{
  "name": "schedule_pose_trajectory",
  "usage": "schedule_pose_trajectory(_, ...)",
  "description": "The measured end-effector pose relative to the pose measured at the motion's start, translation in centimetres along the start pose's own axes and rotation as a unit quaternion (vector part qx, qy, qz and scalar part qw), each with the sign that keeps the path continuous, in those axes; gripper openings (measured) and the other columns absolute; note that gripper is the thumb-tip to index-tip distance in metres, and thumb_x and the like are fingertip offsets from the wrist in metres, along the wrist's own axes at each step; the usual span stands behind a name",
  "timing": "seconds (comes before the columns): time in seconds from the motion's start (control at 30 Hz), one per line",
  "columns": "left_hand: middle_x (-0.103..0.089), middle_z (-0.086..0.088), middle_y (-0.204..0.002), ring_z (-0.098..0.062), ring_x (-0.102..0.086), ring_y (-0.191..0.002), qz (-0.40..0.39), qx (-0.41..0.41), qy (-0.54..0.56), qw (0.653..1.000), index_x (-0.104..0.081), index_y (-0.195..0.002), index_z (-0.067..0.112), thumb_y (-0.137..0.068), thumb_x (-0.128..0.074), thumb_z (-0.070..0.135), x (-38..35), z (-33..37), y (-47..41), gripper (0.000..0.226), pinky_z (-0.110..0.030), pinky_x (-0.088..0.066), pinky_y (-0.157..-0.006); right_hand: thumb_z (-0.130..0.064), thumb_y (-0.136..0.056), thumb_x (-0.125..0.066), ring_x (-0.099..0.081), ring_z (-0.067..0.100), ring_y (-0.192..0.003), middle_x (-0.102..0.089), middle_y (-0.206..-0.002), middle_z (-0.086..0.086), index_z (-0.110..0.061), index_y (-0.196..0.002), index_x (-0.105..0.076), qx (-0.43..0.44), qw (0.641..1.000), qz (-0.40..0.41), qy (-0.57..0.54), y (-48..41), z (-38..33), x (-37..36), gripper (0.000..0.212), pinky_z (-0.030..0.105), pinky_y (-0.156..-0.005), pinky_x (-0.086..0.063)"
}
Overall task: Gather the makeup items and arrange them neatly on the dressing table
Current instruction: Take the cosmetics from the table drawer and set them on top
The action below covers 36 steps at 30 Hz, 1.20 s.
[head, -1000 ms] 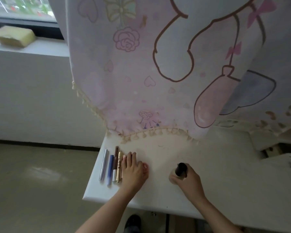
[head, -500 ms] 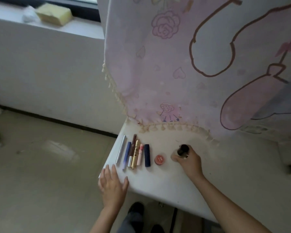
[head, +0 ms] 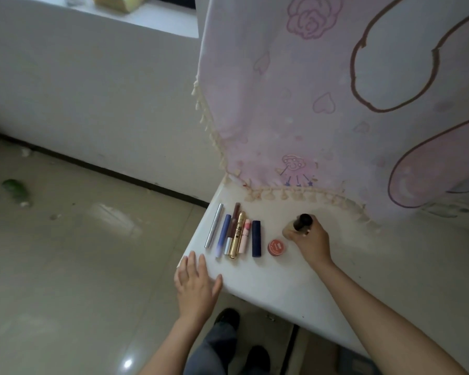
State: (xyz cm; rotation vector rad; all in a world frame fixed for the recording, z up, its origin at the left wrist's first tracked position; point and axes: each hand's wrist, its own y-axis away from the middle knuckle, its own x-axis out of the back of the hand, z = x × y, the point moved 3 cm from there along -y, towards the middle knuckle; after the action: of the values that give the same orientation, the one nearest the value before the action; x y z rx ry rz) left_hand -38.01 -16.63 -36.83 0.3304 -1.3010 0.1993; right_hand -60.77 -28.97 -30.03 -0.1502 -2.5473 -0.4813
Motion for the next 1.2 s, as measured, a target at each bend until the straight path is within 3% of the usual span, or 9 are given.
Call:
schedule_pose_trajectory(0.13,-0.063,-0.020,-0.113,-0.032,-0.038,-0.113,-0.018,-0.003,-0.006,1.000,-0.056,-0.108,0.006,-0.072,-0.035,0.048,-0.1,-0.1,-0.1,0.059,-0.052,-0.051,-0.080,-0.007,-0.075,-0.069,-0.058,0.029,-0.090,-0.058,-0.088,0.008,-0.007,-0.089,-0.055,0.005,1.000,-0.008,0.010,0.0,-0.3,-0.1,0.019,0.027,-0.074,-0.038)
schedule_pose_trajectory(0.2,-0.064,-0.020,-0.112,-0.031,-0.039,-0.112,-0.024,-0.009,-0.003,1.000,-0.059,-0.106,0.006,-0.072,-0.035,0.049,0.0,-0.2,-0.1,0.059,-0.051,-0.051,-0.078,-0.009,-0.078,-0.068,-0.059,0.036,-0.094,-0.060,-0.090,0.018,0.002,-0.090,-0.057,0.003,1.000,0.000,0.027,0.1,-0.5,0.0,0.020,0.034,-0.075,-0.043)
schedule_pose_trajectory(0.27,-0.066,-0.018,-0.107,-0.033,-0.049,-0.107,-0.023,-0.020,0.004,1.000,-0.061,-0.103,0.007,-0.078,-0.032,0.049,0.4,-0.3,-0.3,0.057,-0.050,-0.051,-0.077,-0.013,-0.078,-0.069,-0.057,0.036,-0.100,-0.060,-0.104,0.023,0.003,-0.102,-0.058,0.009,0.999,0.002,0.045,0.4,-0.1,0.1,0.031,0.036,-0.081,-0.045)
schedule_pose_trajectory(0.37,-0.067,-0.015,-0.100,-0.034,-0.064,-0.092,-0.001,-0.042,0.029,0.999,-0.059,-0.103,0.007,-0.091,-0.018,0.050,1.9,-0.4,-1.0,0.061,-0.046,-0.051,-0.074,-0.014,-0.077,-0.072,-0.051,0.028,-0.113,-0.047,-0.126,0.016,-0.006,-0.128,-0.046,0.009,0.997,0.006,0.070,1.1,1.1,1.0,0.057,0.028,-0.088,-0.039)
schedule_pose_trajectory(0.63,-0.066,-0.017,-0.101,-0.036,-0.064,-0.092,0.063,-0.148,0.132,0.978,-0.062,-0.103,0.004,-0.078,-0.040,0.034,6.0,4.6,-3.5,0.045,-0.046,-0.050,-0.078,-0.006,-0.082,-0.064,-0.050,0.025,-0.115,-0.048,-0.127,0.015,-0.007,-0.130,-0.044,0.003,0.991,0.079,0.108,5.6,3.0,5.3,0.052,0.028,-0.091,-0.039)
schedule_pose_trajectory(0.8,-0.068,-0.014,-0.097,-0.028,-0.065,-0.087,0.126,-0.343,0.255,0.895,-0.063,-0.101,0.005,-0.079,-0.048,0.022,6.3,11.7,-0.5,0.031,-0.032,-0.049,-0.077,-0.005,-0.084,-0.061,-0.050,0.023,-0.112,-0.050,-0.123,0.013,-0.008,-0.128,-0.047,-0.041,0.984,0.149,0.094,10.6,6.2,8.1,0.046,0.030,-0.092,-0.040)
schedule_pose_trajectory(0.9,-0.069,-0.009,-0.094,-0.016,-0.060,-0.085,0.100,-0.443,0.283,0.845,-0.062,-0.099,0.007,-0.080,-0.048,0.021,5.6,14.9,3.4,0.027,-0.026,-0.050,-0.070,-0.004,-0.083,-0.061,-0.051,0.024,-0.110,-0.053,-0.120,0.013,-0.006,-0.126,-0.049,-0.086,0.974,0.192,0.086,14.6,9.2,10.0,0.045,0.031,-0.091,-0.041)
schedule_pose_trajectory(1.07,-0.070,0.003,-0.087,-0.011,-0.061,-0.076,-0.002,-0.569,0.202,0.797,-0.067,-0.092,0.018,-0.078,-0.043,0.029,3.3,17.7,10.2,0.029,-0.020,-0.050,-0.062,-0.002,-0.079,-0.066,-0.056,0.028,-0.108,-0.059,-0.113,0.014,-0.004,-0.121,-0.053,-0.161,0.946,0.276,0.059,22.5,14.9,14.1,0.043,0.029,-0.085,-0.041)
schedule_pose_trajectory(1.2,-0.065,0.006,-0.079,-0.011,-0.050,-0.073,-0.056,-0.637,0.137,0.756,-0.064,-0.084,0.023,-0.074,-0.044,0.029,0.7,18.2,15.2,0.023,-0.021,-0.042,-0.056,0.005,-0.075,-0.068,-0.061,0.032,-0.099,-0.064,-0.105,0.021,0.003,-0.114,-0.057,-0.191,0.925,0.327,0.030,29.2,19.3,16.4,0.041,0.027,-0.079,-0.038)
